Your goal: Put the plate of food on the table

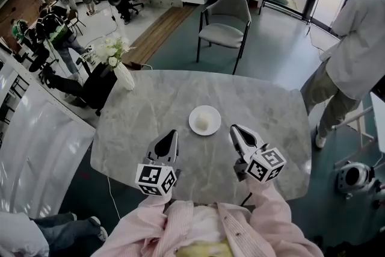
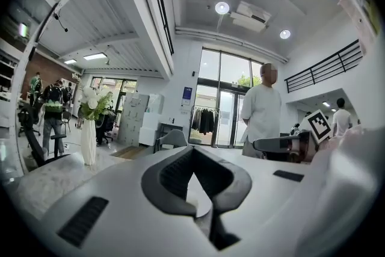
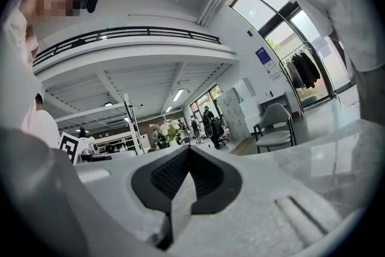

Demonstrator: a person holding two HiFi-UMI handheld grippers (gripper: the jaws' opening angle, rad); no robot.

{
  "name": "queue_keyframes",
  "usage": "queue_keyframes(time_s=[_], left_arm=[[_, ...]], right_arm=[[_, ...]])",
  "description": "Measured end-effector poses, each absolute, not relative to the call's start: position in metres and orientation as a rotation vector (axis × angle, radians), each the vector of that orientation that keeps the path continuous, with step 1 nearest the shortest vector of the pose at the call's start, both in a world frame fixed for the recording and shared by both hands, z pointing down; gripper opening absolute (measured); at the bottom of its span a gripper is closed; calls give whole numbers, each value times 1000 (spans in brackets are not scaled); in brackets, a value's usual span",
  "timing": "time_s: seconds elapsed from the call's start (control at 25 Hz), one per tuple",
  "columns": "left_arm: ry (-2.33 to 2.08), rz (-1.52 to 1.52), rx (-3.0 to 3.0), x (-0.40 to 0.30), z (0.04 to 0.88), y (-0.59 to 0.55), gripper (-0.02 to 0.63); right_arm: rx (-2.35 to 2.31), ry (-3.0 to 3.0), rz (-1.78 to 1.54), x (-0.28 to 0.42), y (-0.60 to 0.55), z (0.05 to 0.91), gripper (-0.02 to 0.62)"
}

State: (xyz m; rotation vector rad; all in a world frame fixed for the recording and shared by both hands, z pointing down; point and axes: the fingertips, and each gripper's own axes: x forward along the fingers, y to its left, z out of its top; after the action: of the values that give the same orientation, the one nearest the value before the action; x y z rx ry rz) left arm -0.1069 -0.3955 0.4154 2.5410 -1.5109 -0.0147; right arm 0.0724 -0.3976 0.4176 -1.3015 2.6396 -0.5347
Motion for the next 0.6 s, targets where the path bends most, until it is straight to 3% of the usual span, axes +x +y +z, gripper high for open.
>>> queue_keyframes(time_s=[0.6], left_arm=[[-1550, -13, 2531, -118, 416, -396, -8]], right_arm=[[-1393, 2620, -477, 79, -400, 418, 5]])
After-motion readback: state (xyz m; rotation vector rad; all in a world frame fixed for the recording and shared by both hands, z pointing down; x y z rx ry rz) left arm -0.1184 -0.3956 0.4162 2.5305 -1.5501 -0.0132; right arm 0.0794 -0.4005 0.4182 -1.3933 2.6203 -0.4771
